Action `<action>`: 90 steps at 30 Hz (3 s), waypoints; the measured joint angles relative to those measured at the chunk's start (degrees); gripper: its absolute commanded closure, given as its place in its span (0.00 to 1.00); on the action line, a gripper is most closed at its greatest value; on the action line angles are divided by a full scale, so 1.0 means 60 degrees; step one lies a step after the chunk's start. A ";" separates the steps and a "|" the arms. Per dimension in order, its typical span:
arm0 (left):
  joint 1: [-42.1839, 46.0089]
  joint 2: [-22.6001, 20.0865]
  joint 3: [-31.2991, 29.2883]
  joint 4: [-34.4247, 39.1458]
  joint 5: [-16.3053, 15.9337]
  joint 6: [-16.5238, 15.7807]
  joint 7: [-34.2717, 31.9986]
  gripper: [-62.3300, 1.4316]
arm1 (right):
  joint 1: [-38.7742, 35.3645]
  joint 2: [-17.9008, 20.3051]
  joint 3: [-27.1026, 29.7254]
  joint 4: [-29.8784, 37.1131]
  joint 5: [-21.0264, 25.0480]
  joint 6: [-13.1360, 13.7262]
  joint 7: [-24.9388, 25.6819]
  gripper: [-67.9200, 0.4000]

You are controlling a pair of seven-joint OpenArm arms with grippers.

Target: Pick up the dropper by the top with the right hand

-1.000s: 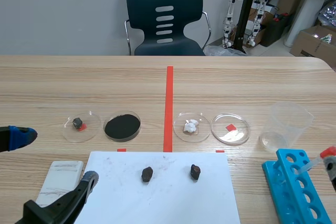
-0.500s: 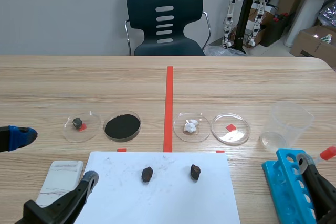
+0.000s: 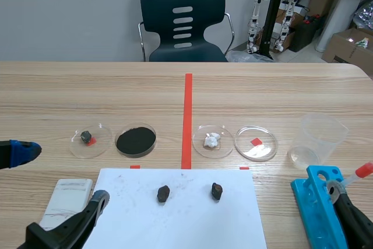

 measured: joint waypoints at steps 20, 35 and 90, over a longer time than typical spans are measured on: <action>0.0000 0.0000 0.0000 0.0000 0.0000 0.0000 0.0000 0.00 | -0.0051 0.0000 0.0000 0.0000 -0.0004 0.0004 0.0495 0.14; 0.0000 0.0000 0.0000 0.0000 0.0000 0.0000 0.0000 0.00 | -0.0051 0.0000 0.0000 0.0000 -0.0004 0.0004 0.0492 0.57; 0.0000 0.0000 0.0000 0.0000 0.0000 0.0000 0.0000 0.00 | -0.0896 0.0004 0.1104 0.1738 0.0364 0.0007 -0.0707 0.97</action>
